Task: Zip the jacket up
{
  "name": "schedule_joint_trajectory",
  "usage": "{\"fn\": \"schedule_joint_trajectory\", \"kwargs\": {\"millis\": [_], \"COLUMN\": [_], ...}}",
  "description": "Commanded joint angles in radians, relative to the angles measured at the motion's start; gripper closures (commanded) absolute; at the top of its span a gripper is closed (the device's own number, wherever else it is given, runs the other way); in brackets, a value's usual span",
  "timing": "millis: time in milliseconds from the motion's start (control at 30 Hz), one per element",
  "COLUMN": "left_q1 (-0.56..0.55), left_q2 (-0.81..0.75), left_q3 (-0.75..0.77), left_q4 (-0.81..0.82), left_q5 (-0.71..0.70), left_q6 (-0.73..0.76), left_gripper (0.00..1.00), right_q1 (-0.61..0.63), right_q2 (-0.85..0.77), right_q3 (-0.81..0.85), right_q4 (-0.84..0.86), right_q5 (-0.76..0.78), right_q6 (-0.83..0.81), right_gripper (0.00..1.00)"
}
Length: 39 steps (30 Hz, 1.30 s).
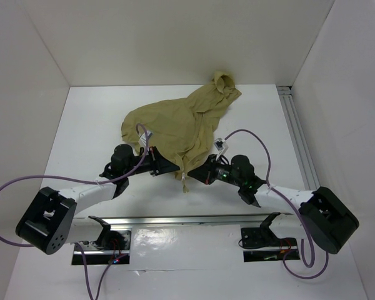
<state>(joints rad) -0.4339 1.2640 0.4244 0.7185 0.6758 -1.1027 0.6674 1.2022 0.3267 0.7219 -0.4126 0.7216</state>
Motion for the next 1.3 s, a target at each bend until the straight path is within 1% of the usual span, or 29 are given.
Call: {"fn": "schedule_joint_trajectory", "kwargs": {"millis": [0,667,1267], "left_q1": [0.004,0.023,0.023], "left_q2": [0.003,0.003,0.012], "left_q3": [0.001,-0.01,-0.01], "left_q4": [0.068,0.03,0.052], "left_q5": [0.024,-0.018,-0.009], "left_q6": [0.003,-0.016,-0.016], "left_gripper": [1.0,1.0,1.0], "right_q1": [-0.011,-0.011,-0.029], "right_q2": [0.003,0.003,0.003], "right_q3": [0.023,0.023,0.032], "right_q4": [0.102,0.102,0.094], "right_q5": [-0.014,-0.025,-0.034], "right_q6": [0.001,0.001,0.001], "right_gripper": [1.0,1.0,1.0]}}
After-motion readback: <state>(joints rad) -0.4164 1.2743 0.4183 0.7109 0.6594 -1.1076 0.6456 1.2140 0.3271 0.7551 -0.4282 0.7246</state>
